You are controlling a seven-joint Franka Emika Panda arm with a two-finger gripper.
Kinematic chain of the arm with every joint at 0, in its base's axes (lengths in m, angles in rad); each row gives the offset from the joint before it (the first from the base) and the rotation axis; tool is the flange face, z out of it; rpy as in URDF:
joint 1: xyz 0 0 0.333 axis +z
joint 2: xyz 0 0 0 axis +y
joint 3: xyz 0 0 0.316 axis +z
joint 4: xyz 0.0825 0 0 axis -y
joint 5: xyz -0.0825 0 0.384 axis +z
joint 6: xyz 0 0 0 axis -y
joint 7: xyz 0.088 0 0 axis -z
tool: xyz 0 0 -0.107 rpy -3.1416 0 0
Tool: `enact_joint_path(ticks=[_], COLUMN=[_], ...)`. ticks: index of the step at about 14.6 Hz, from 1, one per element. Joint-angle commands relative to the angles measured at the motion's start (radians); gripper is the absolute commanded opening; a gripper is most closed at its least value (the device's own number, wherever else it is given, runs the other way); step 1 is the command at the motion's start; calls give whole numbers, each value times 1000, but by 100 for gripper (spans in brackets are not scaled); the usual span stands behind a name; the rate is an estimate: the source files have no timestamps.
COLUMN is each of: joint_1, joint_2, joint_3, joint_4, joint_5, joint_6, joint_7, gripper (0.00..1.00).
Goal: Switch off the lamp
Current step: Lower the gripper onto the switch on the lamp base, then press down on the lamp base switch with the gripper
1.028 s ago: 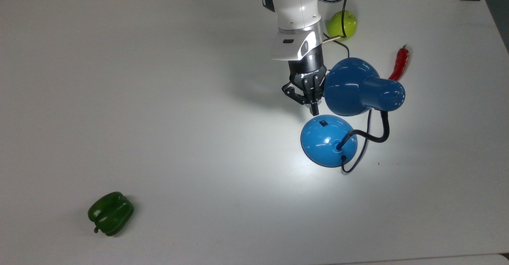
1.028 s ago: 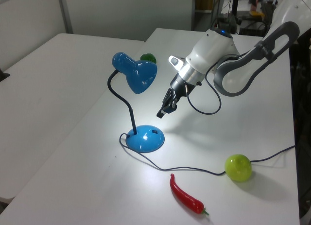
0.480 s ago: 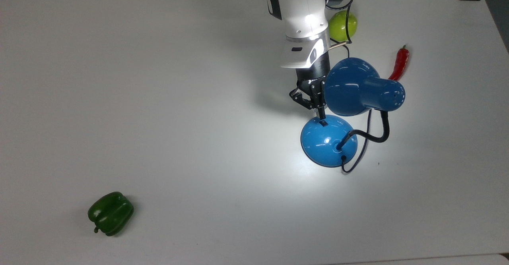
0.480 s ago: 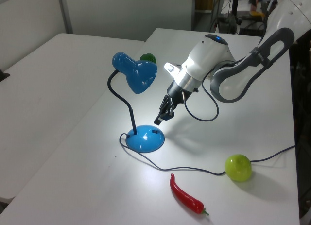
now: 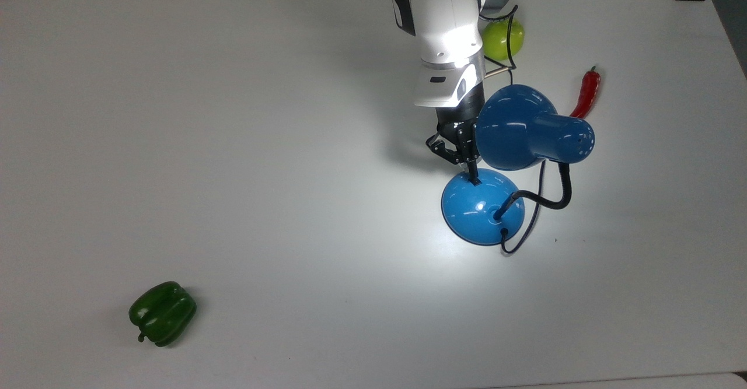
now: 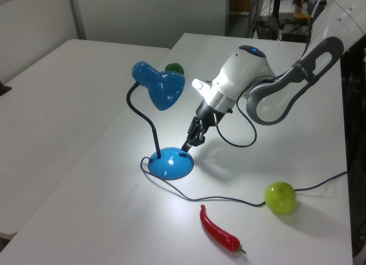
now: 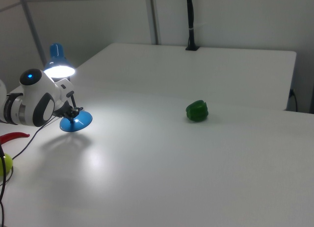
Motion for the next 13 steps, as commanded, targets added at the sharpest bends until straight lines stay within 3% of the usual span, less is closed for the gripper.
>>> enact_joint_path(ticks=[1, 13], joint_1=[11, 21], joint_2=[24, 45], joint_3=[-3, -3], joint_4=[25, 25], joint_5=[-7, -29], joint_6=[20, 20], joint_7=[-16, -16], gripper=[0, 0])
